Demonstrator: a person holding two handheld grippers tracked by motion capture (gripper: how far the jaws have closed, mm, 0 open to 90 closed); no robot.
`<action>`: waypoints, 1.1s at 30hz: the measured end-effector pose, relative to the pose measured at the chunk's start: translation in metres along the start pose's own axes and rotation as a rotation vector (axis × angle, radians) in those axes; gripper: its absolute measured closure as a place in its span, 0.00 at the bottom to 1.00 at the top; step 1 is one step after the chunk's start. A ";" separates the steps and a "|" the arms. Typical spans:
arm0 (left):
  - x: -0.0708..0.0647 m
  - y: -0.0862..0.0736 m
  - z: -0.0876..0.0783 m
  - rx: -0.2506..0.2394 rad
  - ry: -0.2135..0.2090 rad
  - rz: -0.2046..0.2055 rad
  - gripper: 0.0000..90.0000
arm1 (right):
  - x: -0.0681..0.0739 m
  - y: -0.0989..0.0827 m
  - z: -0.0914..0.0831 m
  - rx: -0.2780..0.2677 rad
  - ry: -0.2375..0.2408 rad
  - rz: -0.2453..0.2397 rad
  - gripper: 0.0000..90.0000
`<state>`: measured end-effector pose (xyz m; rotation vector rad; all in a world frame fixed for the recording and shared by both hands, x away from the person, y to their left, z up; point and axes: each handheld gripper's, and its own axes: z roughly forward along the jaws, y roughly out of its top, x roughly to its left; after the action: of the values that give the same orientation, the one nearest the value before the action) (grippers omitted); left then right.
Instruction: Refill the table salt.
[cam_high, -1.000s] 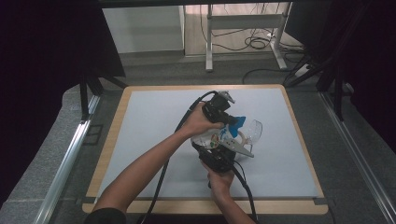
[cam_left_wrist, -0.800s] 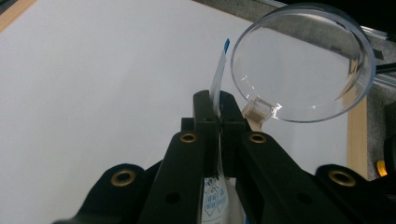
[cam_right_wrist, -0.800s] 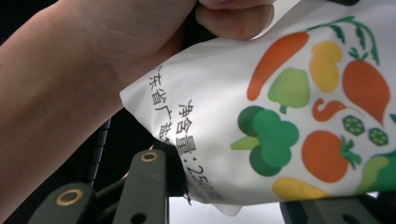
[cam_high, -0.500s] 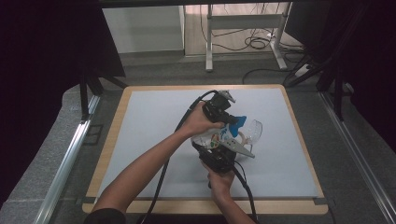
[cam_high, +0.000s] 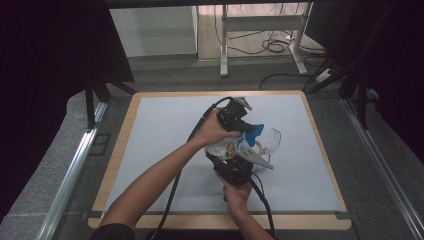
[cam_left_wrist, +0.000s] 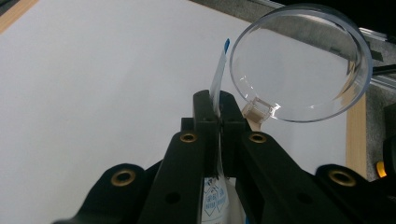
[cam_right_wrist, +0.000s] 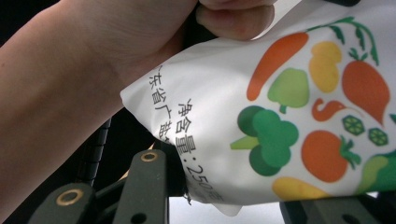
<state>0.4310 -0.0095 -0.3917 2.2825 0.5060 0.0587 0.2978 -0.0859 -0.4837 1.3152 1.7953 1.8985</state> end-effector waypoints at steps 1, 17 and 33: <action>0.000 0.000 0.000 0.000 0.001 0.000 0.99 | 0.000 0.000 0.000 0.000 0.001 -0.001 0.72; 0.001 -0.008 -0.002 -0.027 -0.003 -0.018 0.99 | -0.002 -0.006 0.000 0.014 0.004 -0.038 0.72; -0.003 -0.019 -0.009 -0.097 -0.008 -0.065 0.99 | -0.006 -0.020 -0.006 0.041 -0.019 -0.138 0.69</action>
<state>0.4204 0.0077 -0.3983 2.1696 0.5610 0.0412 0.2887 -0.0898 -0.5034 1.1847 1.8738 1.7803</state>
